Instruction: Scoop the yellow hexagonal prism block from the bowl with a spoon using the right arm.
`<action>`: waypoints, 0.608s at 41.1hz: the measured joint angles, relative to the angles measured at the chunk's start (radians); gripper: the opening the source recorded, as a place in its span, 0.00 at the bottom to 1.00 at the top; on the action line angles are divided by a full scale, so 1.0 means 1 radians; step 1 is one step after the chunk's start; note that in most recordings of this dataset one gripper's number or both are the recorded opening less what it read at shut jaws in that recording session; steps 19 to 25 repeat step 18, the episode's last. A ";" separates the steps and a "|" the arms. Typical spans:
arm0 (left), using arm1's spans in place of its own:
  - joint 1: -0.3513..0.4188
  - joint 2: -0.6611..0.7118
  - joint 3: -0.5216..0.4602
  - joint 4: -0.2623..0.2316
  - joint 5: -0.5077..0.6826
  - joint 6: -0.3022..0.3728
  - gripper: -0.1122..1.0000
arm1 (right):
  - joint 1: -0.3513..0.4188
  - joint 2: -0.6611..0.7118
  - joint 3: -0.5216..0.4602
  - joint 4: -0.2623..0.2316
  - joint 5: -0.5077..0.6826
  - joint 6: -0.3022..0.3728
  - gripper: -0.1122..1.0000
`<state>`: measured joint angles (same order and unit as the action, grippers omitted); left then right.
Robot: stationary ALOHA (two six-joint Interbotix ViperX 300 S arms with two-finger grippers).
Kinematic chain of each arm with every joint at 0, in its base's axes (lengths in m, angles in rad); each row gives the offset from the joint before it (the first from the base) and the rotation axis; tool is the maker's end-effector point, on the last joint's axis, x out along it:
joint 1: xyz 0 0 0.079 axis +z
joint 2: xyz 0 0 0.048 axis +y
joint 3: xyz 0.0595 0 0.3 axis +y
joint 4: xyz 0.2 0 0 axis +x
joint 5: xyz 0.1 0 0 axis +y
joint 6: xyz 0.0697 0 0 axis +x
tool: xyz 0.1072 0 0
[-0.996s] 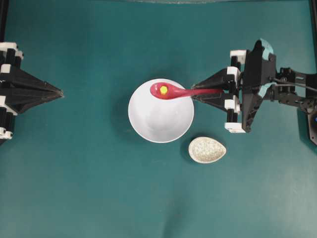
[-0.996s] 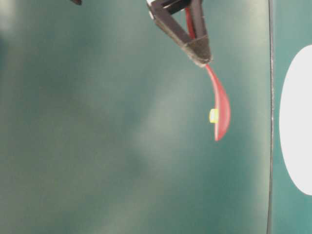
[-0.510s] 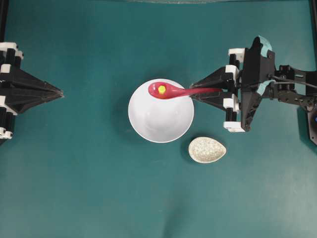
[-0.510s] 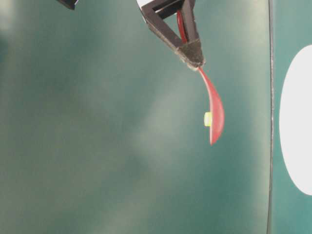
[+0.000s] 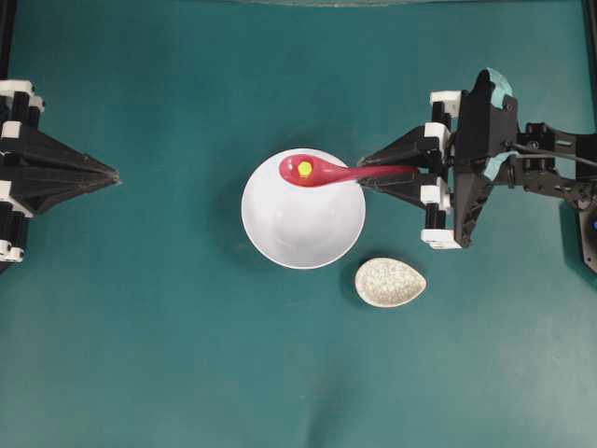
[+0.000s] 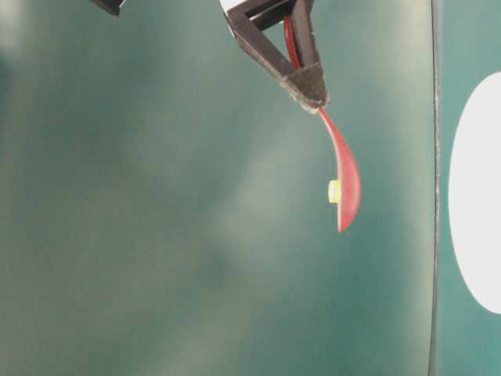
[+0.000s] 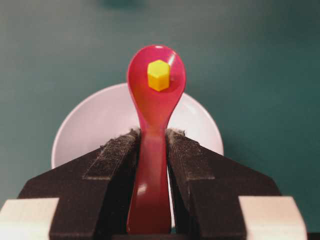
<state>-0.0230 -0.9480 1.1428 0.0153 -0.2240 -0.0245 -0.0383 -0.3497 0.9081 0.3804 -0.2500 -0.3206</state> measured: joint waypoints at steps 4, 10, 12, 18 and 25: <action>0.000 0.000 0.002 -0.002 0.006 0.000 0.12 | 0.000 0.000 0.000 0.000 -0.002 0.000 0.32; -0.002 0.002 0.000 0.000 0.006 0.005 0.12 | 0.000 0.000 0.000 0.000 -0.002 0.000 0.32; -0.002 0.002 0.000 0.000 0.008 0.006 0.12 | 0.000 0.000 0.000 -0.002 -0.002 0.000 0.32; -0.002 0.002 -0.006 -0.002 0.008 0.006 0.12 | 0.000 0.000 0.000 -0.002 -0.002 0.000 0.32; -0.002 0.002 -0.006 -0.002 0.008 0.006 0.12 | 0.000 0.000 0.000 -0.002 -0.002 0.000 0.32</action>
